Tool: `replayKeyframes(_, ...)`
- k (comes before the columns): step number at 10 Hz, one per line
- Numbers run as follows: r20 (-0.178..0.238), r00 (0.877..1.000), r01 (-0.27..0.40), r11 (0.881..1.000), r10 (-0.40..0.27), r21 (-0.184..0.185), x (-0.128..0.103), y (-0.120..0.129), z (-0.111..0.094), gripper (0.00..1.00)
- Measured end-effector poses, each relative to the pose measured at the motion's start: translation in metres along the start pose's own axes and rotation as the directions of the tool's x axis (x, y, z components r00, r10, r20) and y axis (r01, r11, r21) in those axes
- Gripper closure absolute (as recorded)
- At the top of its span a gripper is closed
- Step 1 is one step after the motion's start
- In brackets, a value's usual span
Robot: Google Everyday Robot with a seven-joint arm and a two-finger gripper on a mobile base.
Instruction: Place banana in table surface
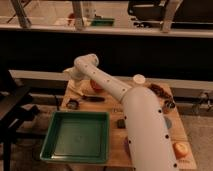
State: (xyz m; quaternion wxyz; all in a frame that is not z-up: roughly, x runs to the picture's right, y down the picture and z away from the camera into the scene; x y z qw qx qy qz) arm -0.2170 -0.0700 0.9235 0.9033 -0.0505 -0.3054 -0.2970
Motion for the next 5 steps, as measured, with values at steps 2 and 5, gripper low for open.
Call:
replayKeyframes(2,0.004,1.0,0.001,1.0,-0.001,0.011,0.001,-0.004,-0.011,0.2)
replayKeyframes(5,0.006,1.0,-0.009,1.0,0.009,-0.005,0.007,-0.004,-0.026,0.2)
